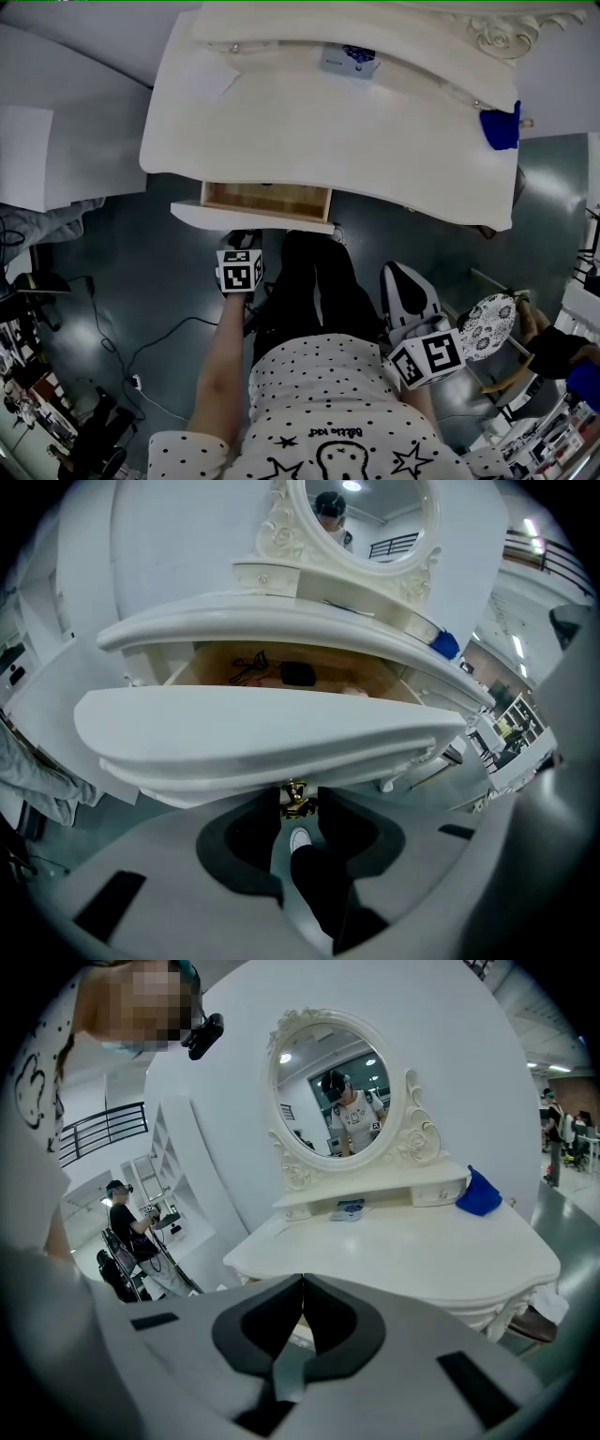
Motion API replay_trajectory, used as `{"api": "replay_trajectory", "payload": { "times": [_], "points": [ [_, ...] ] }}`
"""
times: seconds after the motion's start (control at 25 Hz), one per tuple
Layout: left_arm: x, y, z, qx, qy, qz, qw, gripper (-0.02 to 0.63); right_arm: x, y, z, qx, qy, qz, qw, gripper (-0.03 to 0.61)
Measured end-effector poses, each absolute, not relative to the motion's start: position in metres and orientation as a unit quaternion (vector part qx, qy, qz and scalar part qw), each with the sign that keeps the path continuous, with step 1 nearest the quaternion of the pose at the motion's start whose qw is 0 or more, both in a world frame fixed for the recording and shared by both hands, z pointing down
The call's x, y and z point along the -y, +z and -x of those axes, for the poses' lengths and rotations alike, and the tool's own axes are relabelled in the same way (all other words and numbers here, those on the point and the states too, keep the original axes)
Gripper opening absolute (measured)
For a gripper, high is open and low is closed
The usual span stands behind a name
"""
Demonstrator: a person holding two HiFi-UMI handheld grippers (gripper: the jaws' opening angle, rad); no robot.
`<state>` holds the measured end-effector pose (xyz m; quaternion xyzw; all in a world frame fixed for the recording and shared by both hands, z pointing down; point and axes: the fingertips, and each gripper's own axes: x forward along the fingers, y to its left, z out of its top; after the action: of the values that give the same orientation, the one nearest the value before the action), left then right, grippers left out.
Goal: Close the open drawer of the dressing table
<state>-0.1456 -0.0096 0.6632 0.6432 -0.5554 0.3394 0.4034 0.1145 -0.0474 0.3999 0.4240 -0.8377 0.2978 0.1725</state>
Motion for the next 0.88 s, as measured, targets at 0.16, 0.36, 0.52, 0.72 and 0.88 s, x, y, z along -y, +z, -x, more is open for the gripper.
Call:
{"api": "replay_trajectory", "payload": {
  "times": [0.16,0.36,0.52,0.72,0.88],
  "points": [
    [0.020,0.664,0.146,0.552,0.338,-0.645,0.405,0.135,0.052,0.398,-0.115,0.835,0.297,-0.432,0.169,0.009],
    [0.032,0.663,0.147,0.550,0.331,-0.652,0.403,0.135,0.055,0.395,-0.114,0.831,0.296,-0.441,0.166,0.009],
    [0.041,0.664,0.147,0.549,0.327,-0.654,0.405,0.135,0.058,0.393,-0.114,0.829,0.292,-0.447,0.163,0.009],
    [0.051,0.665,0.148,0.546,0.326,-0.656,0.406,0.135,0.059,0.390,-0.112,0.828,0.287,-0.455,0.160,0.009],
    [0.061,0.665,0.149,0.548,0.322,-0.656,0.407,0.135,0.058,0.386,-0.113,0.825,0.283,-0.462,0.158,0.009]
  ]
}}
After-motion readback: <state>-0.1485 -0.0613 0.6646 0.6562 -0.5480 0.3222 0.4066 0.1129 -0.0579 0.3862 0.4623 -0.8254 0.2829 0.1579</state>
